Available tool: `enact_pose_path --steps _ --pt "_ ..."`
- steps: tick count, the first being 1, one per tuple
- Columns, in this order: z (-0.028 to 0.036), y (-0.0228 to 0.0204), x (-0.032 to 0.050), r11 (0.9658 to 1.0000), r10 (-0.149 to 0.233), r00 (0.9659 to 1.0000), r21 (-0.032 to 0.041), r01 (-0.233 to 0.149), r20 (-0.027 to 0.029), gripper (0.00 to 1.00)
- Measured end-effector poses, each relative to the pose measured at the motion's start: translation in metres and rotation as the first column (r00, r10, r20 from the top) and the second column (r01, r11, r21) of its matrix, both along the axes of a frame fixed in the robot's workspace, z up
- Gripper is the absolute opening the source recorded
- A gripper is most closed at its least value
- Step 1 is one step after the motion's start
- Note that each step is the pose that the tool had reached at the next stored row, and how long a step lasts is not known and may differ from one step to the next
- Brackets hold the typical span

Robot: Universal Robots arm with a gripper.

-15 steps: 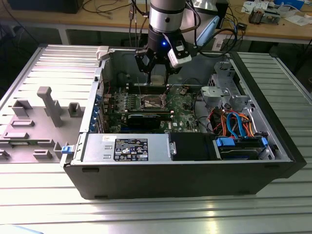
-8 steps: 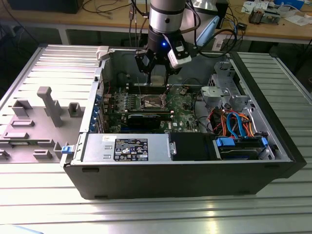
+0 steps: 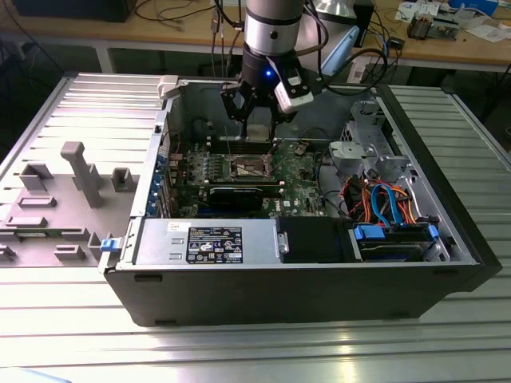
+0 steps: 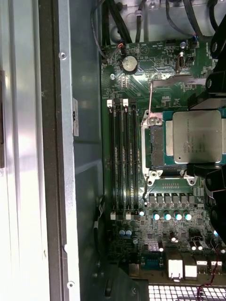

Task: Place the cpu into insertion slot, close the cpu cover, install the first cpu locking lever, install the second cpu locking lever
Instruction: 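Place the cpu into insertion slot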

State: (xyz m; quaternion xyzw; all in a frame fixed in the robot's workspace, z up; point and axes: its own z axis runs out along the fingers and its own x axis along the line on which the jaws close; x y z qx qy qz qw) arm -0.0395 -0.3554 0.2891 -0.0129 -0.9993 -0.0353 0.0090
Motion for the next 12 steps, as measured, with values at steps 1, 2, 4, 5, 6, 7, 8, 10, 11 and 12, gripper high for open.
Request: enact_pose_path --steps 1,2,4,5,6,7,8,10,11,12 --pt "-0.0002 0.0000 0.0000 1.0000 0.000 1.0000 -0.0001 0.000 0.0000 0.55" --pt "-0.0003 0.0000 0.0000 1.0000 0.000 1.0000 -0.0003 0.000 0.0000 0.55" --pt "-0.0007 0.0000 0.0000 1.0000 0.000 1.0000 -0.0008 0.000 0.0000 0.55" --pt "-0.0009 0.0000 0.0000 1.0000 0.000 1.0000 -0.0009 0.000 0.0001 0.55" --pt "-0.0013 0.0000 0.0000 1.0000 0.000 1.0000 -0.0014 0.000 0.0000 0.55" --pt "-0.0015 0.0000 0.0000 1.0000 0.000 1.0000 -0.0017 0.000 0.0000 0.55" --pt "-0.0017 0.0000 0.0000 1.0000 0.000 1.0000 -0.0019 0.000 0.0000 0.55" --pt "-0.0023 0.0000 0.0000 1.0000 0.000 1.0000 -0.0028 0.000 0.0000 0.55" --pt "-0.0026 0.0000 0.0000 1.0000 0.000 1.0000 -0.0031 0.000 0.0000 0.55" --pt "-0.0027 0.0000 0.0000 1.0000 0.000 1.0000 -0.0033 0.000 0.0000 0.55"
